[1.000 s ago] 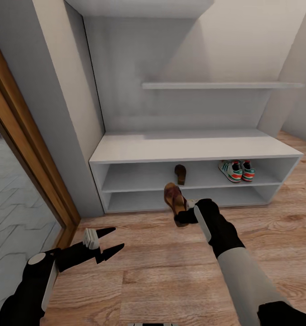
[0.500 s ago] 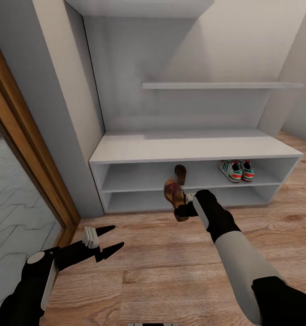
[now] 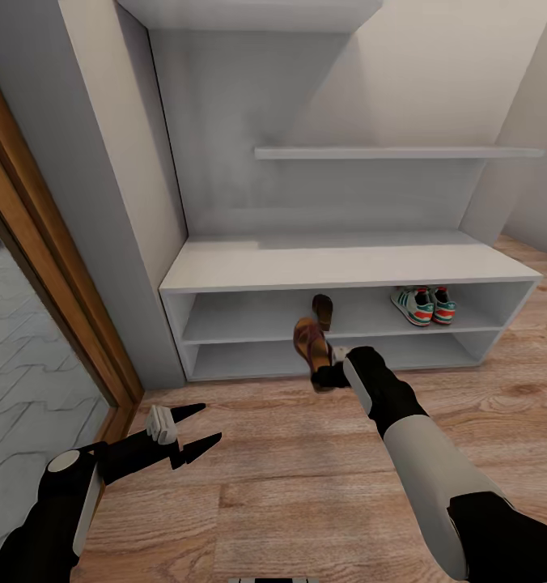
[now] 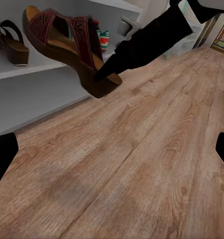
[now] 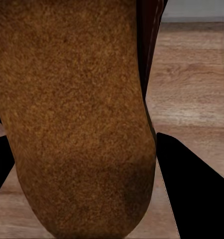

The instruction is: Pick up the two gym shoes and the two sandals from the corridor floor and place them onto the hallstand (shoe rack) in the corridor, making sure they are on the rack and not on the floor. Arrange them so the two gym shoes are next to each other and the two sandals are next to each other.

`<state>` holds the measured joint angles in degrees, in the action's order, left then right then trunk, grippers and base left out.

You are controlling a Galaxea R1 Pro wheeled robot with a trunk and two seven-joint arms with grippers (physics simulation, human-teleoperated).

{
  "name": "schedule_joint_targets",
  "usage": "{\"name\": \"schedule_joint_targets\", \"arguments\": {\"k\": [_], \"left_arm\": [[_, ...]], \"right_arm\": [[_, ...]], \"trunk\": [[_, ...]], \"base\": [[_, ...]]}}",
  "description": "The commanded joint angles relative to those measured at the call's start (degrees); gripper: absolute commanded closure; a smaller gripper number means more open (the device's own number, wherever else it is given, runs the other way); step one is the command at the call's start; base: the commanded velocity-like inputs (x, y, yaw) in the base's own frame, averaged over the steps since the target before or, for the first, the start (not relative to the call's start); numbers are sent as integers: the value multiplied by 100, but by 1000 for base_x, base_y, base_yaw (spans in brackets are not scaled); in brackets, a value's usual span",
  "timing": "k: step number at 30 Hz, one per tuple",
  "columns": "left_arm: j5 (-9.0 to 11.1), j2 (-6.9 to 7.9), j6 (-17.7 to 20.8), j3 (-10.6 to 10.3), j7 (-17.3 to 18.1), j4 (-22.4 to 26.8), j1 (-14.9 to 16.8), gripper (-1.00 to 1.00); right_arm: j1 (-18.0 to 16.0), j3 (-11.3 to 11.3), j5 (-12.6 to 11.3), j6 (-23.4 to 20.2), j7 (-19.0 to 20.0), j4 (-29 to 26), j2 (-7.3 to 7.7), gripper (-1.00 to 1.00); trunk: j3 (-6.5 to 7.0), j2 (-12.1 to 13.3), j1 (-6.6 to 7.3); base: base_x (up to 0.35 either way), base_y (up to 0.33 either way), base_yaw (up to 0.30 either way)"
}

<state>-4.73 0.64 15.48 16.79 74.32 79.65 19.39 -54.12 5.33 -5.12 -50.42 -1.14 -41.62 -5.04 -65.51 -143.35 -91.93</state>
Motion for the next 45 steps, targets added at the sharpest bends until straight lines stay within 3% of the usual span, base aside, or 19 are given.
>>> {"name": "schedule_joint_targets", "arguments": {"k": [1, 7, 13, 25, 33, 45], "left_arm": [[-26, -2, 60, 9, 33, 7, 4, -100], [-35, -2, 60, 9, 23, 7, 6, -100], [-14, -2, 60, 9, 29, 7, 5, -100], [0, -2, 60, 11, 72, 7, 4, -100], [4, -2, 58, 1, 75, 7, 4, -100], [7, -2, 56, -6, 74, 7, 5, -100]], "right_arm": [[-2, 12, -47, 31, -26, -5, 3, 100], [-2, 12, -26, 243, -26, -5, 3, 100], [-2, 12, -32, 945, -26, 22, 3, 100], [-2, 4, -31, 1142, -26, 620, 3, 100], [-2, 8, -33, 1676, -26, 1159, 3, 100], [-2, 3, -41, 1759, -26, 1242, 2, 100]], "trunk": [[-5, -2, 1], [-5, -2, 1], [-5, -2, 1], [-5, -2, 1], [-5, -2, 1], [-5, -2, 1]], "base": [[0, 0, 0], [0, 0, 0], [0, 0, 0], [0, 0, 0], [143, 0, 0], [115, 11, 0]]}}
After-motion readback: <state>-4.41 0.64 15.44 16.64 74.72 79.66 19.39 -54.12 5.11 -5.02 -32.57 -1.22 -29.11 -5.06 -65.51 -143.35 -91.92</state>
